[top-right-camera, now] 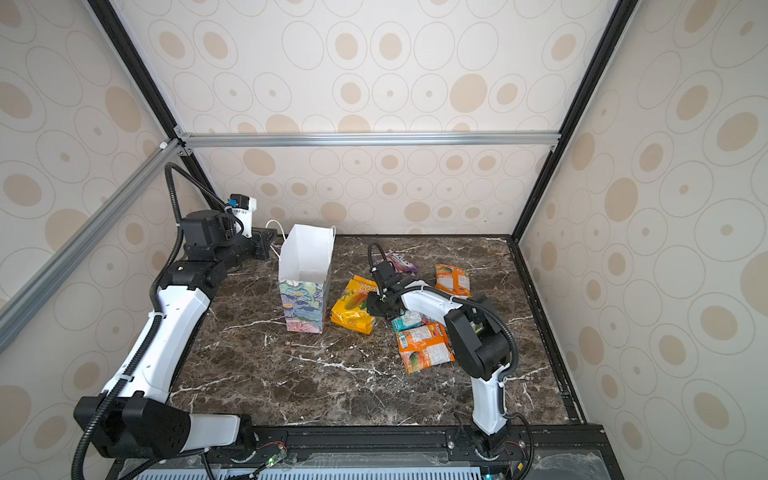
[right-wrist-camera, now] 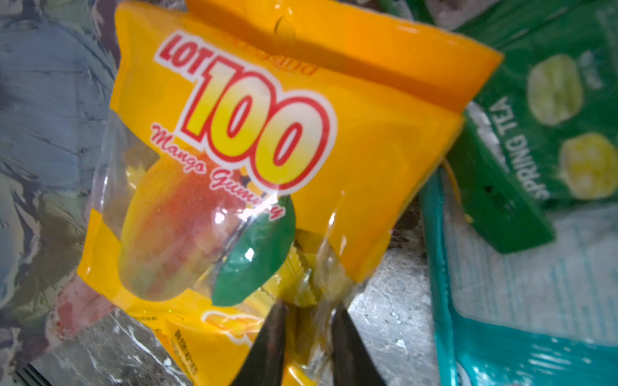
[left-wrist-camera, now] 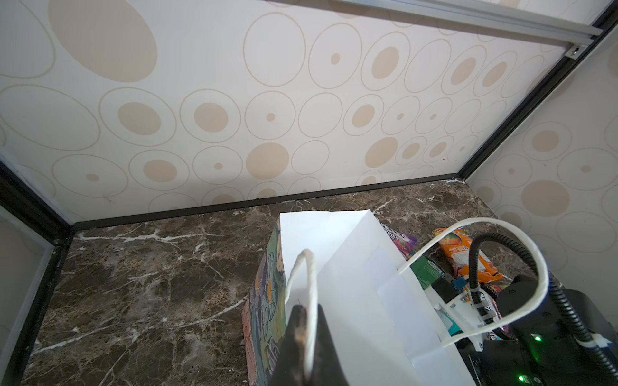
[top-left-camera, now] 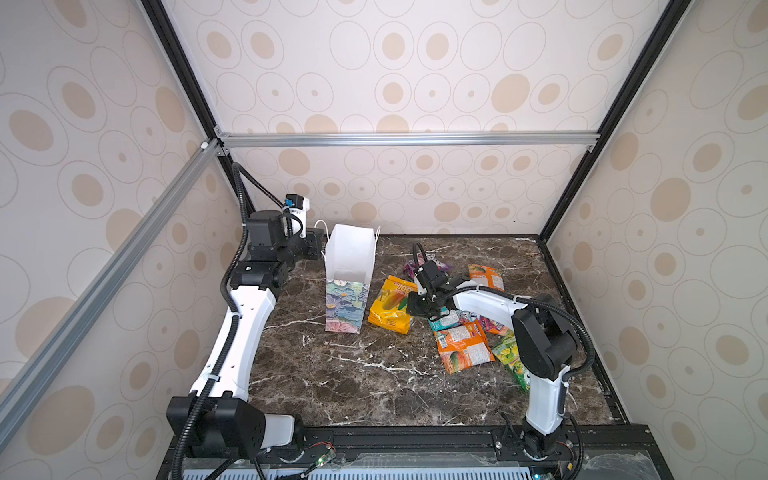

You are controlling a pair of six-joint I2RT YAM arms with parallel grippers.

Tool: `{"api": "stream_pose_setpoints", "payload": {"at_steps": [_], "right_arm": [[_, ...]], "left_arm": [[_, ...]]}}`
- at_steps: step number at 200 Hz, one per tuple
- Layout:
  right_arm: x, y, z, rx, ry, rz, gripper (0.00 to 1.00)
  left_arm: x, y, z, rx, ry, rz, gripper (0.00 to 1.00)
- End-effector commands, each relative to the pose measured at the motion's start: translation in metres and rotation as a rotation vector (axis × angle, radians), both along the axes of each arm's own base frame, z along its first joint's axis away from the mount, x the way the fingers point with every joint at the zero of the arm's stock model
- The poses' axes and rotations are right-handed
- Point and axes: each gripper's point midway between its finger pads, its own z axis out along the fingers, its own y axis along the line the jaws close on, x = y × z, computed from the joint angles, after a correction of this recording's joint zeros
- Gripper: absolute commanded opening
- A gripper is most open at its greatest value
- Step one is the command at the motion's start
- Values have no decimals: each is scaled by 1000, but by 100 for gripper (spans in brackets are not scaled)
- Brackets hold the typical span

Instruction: Place the snacks into the paper bag

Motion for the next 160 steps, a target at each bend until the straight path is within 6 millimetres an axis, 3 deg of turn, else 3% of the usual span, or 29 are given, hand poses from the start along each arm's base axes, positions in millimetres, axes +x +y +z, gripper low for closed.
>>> {"api": "stream_pose_setpoints", "payload": {"at_steps": [1, 26, 87, 160], "right_arm": [[-8, -4, -13, -24, 30, -3, 12], [-8, -6, -11, -30, 24, -5, 0], [-6, -11, 3, -46, -14, 1, 0], [2, -18, 48, -75, -125, 36, 0]], "left_arm": [[-4, 2, 15, 16, -52, -7, 0], [-4, 2, 15, 17, -53, -7, 0], [-5, 2, 16, 16, -54, -6, 0], [-5, 2, 16, 16, -56, -7, 0]]}}
